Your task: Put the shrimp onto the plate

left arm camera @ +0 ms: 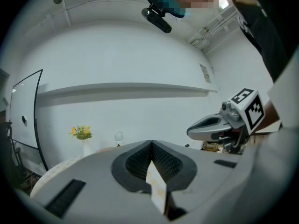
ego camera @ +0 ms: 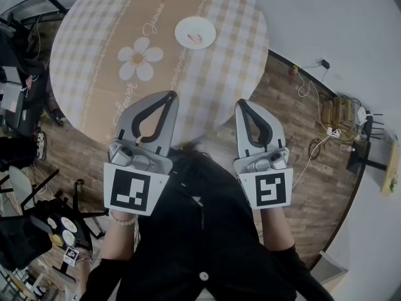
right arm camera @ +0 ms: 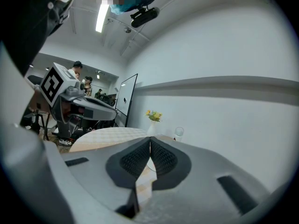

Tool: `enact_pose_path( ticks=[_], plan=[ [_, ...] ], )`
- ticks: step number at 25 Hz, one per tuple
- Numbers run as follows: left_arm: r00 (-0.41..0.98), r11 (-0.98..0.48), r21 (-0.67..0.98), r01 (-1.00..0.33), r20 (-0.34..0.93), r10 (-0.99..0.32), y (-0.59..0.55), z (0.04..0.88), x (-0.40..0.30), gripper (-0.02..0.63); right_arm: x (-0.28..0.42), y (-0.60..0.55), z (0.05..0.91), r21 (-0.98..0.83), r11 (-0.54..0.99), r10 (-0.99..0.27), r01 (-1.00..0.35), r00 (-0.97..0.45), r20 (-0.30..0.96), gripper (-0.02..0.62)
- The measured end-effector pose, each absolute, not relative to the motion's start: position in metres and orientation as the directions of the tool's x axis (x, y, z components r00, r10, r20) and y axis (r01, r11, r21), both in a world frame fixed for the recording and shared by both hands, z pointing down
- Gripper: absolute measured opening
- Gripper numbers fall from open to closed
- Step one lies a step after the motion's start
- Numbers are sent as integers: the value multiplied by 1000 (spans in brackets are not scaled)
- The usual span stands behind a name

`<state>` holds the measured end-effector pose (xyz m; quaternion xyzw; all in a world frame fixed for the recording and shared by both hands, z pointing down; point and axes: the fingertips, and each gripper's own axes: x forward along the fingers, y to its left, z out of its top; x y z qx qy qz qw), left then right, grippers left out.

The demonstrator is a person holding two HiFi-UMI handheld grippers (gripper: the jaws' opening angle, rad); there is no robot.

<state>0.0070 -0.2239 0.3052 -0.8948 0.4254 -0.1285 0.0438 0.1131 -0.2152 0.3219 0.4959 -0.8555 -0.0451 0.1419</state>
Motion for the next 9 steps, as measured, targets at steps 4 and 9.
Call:
enact_pose_path(
  ticks=[4,9],
  plan=[
    [605,-635,-186,-750,194,-772,-224,306,8,0,113,-214,324,224,507,-859,-832,-467,208,2],
    [608,-639,-187,-746,197,-769,-224,308,9,0,112,-215,326,239,513,-857,-825,-472,208,2]
  ],
)
